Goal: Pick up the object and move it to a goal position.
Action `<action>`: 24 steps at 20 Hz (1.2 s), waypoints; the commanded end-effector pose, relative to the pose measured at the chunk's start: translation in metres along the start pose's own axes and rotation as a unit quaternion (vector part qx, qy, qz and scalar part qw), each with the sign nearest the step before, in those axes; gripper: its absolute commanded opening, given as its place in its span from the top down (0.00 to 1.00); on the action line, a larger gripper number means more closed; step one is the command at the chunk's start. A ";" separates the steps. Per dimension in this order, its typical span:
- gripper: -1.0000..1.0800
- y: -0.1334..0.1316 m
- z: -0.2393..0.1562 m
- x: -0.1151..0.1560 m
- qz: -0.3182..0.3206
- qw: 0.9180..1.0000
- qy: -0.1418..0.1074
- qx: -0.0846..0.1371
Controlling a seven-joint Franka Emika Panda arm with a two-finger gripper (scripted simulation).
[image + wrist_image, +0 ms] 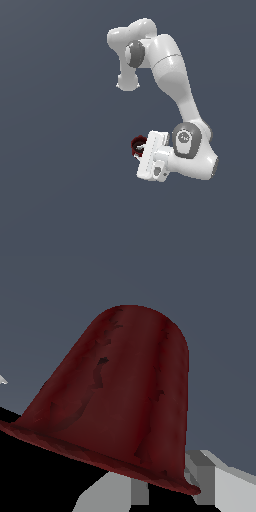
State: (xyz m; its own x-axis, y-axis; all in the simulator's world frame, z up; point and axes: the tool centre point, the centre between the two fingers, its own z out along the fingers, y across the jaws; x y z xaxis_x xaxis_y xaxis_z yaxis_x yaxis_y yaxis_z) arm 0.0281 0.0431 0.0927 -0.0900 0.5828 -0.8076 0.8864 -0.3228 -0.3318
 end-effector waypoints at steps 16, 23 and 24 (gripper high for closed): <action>1.00 -0.001 0.018 -0.155 0.001 1.000 0.001 0.000; 1.00 -0.001 0.026 -0.230 0.001 1.000 0.001 0.001; 1.00 -0.001 0.027 -0.240 0.001 1.000 0.001 0.001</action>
State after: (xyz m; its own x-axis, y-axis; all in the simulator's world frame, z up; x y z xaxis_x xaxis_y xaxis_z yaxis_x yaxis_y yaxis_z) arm 0.0355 -0.1060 0.2601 -0.0885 0.5831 -0.8075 0.8853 -0.3256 -0.3321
